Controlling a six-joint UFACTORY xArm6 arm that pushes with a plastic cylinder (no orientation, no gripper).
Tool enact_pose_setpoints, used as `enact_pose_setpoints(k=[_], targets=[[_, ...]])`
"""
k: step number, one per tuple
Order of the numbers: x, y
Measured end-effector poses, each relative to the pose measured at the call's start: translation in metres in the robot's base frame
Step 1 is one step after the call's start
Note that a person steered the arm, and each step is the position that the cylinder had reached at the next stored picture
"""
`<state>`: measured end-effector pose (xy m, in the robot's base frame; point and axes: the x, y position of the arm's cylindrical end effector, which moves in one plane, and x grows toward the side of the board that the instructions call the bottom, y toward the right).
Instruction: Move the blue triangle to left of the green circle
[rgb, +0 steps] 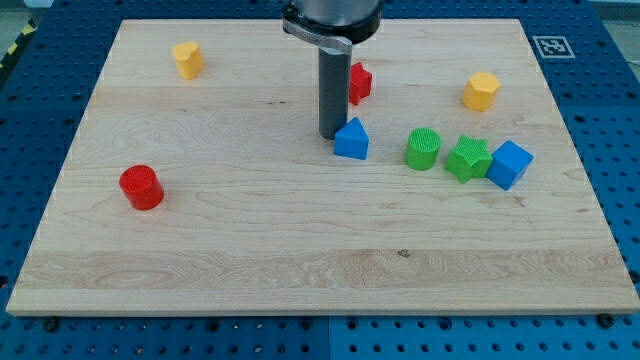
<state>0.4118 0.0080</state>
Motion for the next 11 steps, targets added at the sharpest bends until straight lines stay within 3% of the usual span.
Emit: enact_pose_setpoints(k=[1,2,4,5,7,10,11], targets=[[-0.004,-0.040],[0.010,-0.044],[0.010,0.052],[0.009,0.059],[0.017,0.011],[0.052,0.049],[0.048,0.036]])
